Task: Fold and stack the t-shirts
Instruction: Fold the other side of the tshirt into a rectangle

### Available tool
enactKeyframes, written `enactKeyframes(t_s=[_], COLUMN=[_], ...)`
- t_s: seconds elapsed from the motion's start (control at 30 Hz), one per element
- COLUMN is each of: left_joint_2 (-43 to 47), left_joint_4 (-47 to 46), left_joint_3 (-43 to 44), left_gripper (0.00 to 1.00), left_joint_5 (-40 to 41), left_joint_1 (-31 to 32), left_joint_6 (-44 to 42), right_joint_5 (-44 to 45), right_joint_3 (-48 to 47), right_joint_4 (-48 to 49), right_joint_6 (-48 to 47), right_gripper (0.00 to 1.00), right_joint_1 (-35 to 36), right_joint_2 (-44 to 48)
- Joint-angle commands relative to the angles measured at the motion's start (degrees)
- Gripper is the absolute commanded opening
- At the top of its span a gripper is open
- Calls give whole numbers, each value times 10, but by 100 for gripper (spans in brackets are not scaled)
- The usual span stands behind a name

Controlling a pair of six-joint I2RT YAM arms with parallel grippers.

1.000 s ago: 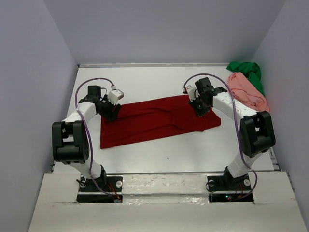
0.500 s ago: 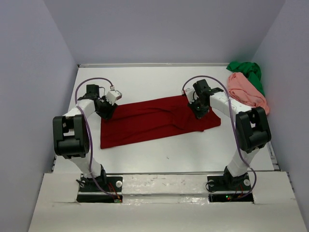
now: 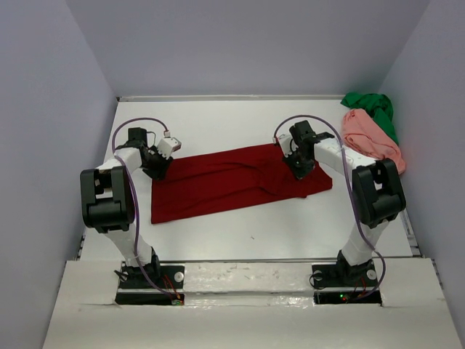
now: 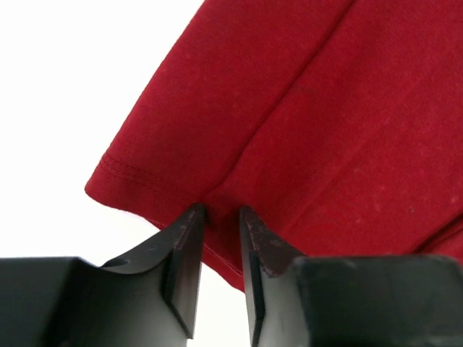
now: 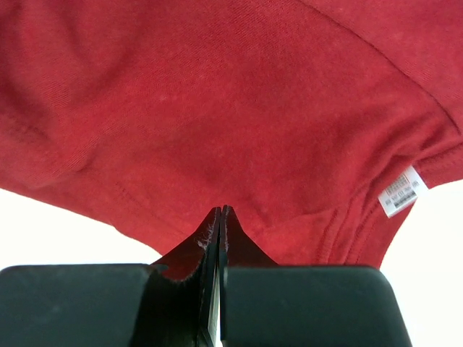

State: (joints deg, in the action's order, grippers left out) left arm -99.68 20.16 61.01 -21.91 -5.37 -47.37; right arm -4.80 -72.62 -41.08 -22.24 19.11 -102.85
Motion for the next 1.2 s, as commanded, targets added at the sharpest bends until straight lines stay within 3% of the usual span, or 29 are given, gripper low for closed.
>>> enactKeyframes(t_s=[0.0,0.17,0.33,0.53,0.73,1.17], left_joint_2=[0,6,5,6,14,5], left_joint_4=[19,22,26,34,40,37], left_joint_3=[21,16,16,21,27,23], left_gripper=[34,11,0,0,0,0], left_joint_5=[-12,-16,-14,-14,-16,-27], left_joint_1=[-3,-3,-3,-3,-3,-3], left_joint_6=[-22,-25,-23,-20,-18,-9], right_joint_5=[29,15,-8,-54,-50,-28], right_joint_3=[-27,-98,-182,-278,-292,-337], right_joint_4=[21,14,-21,-80,-69,-28], right_joint_6=[9,22,15,4,-3,5], right_gripper=[0,0,0,0,0,0], right_joint_1=[-6,-12,-12,-23,-42,-47], right_joint_2=[-44,-92,-97,-96,-99,-213])
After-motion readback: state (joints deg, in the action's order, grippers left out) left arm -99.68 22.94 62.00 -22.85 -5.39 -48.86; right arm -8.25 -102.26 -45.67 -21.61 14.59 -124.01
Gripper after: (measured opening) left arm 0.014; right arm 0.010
